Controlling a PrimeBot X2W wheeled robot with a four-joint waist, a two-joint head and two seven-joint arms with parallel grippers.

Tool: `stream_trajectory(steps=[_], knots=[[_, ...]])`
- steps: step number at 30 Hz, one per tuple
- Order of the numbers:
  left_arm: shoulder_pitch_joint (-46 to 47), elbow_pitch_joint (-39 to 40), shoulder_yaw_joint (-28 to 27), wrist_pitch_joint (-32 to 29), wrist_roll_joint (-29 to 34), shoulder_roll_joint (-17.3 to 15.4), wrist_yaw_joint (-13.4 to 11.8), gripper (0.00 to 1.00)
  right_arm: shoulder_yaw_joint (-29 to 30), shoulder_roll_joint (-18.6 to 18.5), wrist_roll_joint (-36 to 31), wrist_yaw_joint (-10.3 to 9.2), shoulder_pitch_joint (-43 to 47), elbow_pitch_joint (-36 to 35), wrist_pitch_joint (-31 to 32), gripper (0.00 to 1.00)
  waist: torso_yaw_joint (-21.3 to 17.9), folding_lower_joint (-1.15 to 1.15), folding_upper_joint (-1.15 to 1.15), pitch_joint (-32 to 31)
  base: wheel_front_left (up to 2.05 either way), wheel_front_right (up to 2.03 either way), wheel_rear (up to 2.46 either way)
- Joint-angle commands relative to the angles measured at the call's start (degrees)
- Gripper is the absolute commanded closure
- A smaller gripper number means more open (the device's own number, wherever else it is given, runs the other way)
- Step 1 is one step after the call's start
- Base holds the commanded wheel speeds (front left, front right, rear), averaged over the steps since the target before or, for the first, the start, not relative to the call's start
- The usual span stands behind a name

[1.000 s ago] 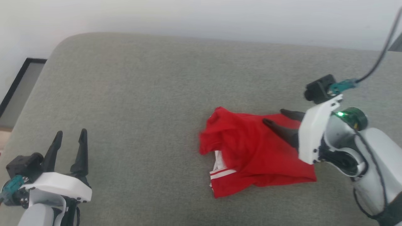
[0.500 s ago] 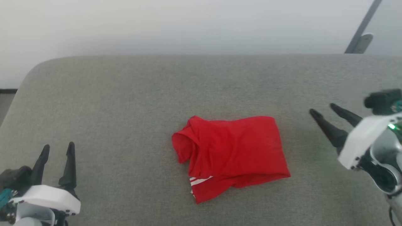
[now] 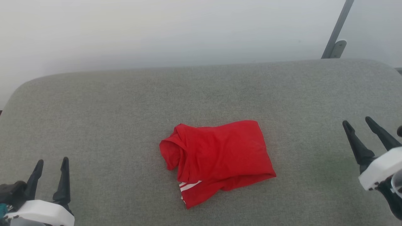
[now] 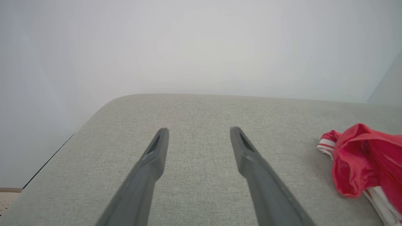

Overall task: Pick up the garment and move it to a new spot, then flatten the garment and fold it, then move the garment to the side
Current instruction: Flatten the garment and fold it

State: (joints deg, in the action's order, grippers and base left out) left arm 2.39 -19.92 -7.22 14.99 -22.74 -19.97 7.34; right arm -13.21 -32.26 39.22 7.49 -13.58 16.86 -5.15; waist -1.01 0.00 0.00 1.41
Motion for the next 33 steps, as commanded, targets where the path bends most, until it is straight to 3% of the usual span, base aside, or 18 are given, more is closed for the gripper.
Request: stream_trajectory(steps=[1, 13, 33], knots=[[-0.5, 0.2, -0.2, 0.2, 0.6, -0.2, 0.2, 0.00, 0.1, 0.4, -0.6, 0.00, 0.6, 0.2, -0.6, 0.00, 0.0, 0.00, 0.00, -0.2, 0.00, 0.00, 0.00], [-2.0, 1.4, -0.7, 0.2, 1.5, 0.0, 0.2, 0.00, 2.0, 2.9, -4.4, 0.00, 4.3, 2.7, -9.2, 0.00, 0.6, 0.00, 0.00, -1.1, 0.00, 0.00, 0.00], [-2.1, 1.8, -0.6, 0.2, 1.5, 0.0, 0.2, 0.00, 3.3, 5.8, -5.8, 0.00, 6.1, 3.5, -10.1, 0.00, 0.8, 0.00, 0.00, -0.9, 0.00, 0.00, 0.00]])
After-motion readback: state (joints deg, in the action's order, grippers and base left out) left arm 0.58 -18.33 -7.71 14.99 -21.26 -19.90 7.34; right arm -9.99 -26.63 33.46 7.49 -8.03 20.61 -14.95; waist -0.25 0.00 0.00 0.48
